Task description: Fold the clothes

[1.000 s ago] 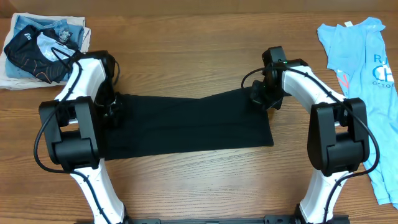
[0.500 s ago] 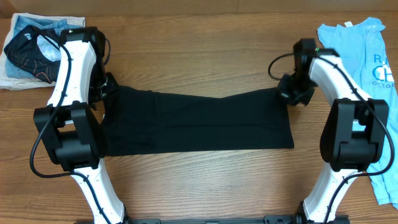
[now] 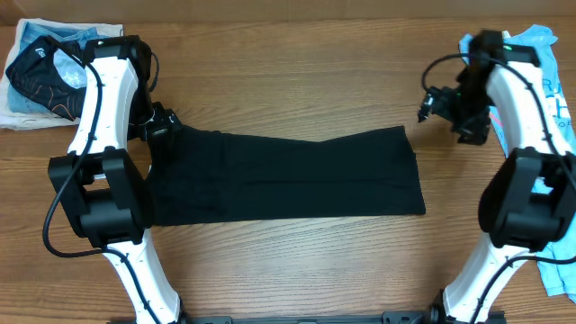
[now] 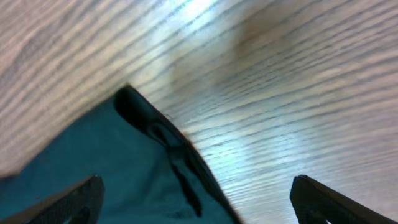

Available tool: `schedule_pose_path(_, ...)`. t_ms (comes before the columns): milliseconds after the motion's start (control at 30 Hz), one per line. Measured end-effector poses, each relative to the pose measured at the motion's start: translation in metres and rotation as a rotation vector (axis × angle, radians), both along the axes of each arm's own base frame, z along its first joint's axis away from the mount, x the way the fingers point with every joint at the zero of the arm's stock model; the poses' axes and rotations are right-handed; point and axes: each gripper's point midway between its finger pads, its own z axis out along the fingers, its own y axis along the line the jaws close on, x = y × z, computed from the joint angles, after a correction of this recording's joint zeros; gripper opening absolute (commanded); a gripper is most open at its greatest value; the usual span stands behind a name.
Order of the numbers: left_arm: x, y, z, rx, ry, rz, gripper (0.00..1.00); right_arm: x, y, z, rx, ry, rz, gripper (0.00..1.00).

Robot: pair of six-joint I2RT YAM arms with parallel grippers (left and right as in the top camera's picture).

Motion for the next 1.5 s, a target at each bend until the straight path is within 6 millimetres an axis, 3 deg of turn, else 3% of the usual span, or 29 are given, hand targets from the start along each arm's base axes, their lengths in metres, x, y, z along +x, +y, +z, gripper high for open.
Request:
schedule_pose_path(233, 0.000, 0.000, 0.000, -0.001, -0.002, 0.000, 1.00, -0.019, -0.002, -0.010, 0.323, -0.070, 0.071, 1.00)
schedule_pose_path(400, 0.002, 0.000, -0.001, -0.003, -0.010, 0.001, 1.00, -0.033, -0.001, -0.021, 0.443, -0.105, 0.087, 0.99)
schedule_pose_path(633, 0.003, -0.002, -0.001, -0.014, -0.014, 0.003, 1.00, -0.047, 0.022, -0.050, 0.539, -0.135, 0.113, 1.00)
schedule_pose_path(967, 0.003, -0.003, -0.001, -0.018, -0.015, 0.003, 1.00, -0.054, 0.044, -0.053, 0.658, -0.175, 0.098, 0.92)
schedule_pose_path(1100, 0.003, -0.003, -0.001, -0.018, -0.014, 0.004, 1.00, -0.059, 0.064, -0.054, 0.701, -0.186, 0.116, 0.90)
schedule_pose_path(1200, 0.003, -0.003, -0.001, -0.018, -0.014, 0.004, 1.00, -0.060, 0.077, -0.056, 0.719, -0.189, 0.129, 0.76)
schedule_pose_path(1300, 0.003, -0.003, -0.001, -0.018, -0.014, 0.004, 1.00, -0.064, 0.086, -0.062, 0.714, -0.164, 0.123, 0.45)
schedule_pose_path(1467, 0.003, -0.004, -0.001, -0.021, -0.015, 0.004, 1.00, -0.068, 0.082, -0.077, 0.637, -0.098, 0.081, 0.04)
schedule_pose_path(1500, 0.003, -0.004, -0.001, -0.021, -0.015, 0.004, 1.00, -0.069, 0.080, -0.080, 0.620, -0.087, 0.066, 0.04)
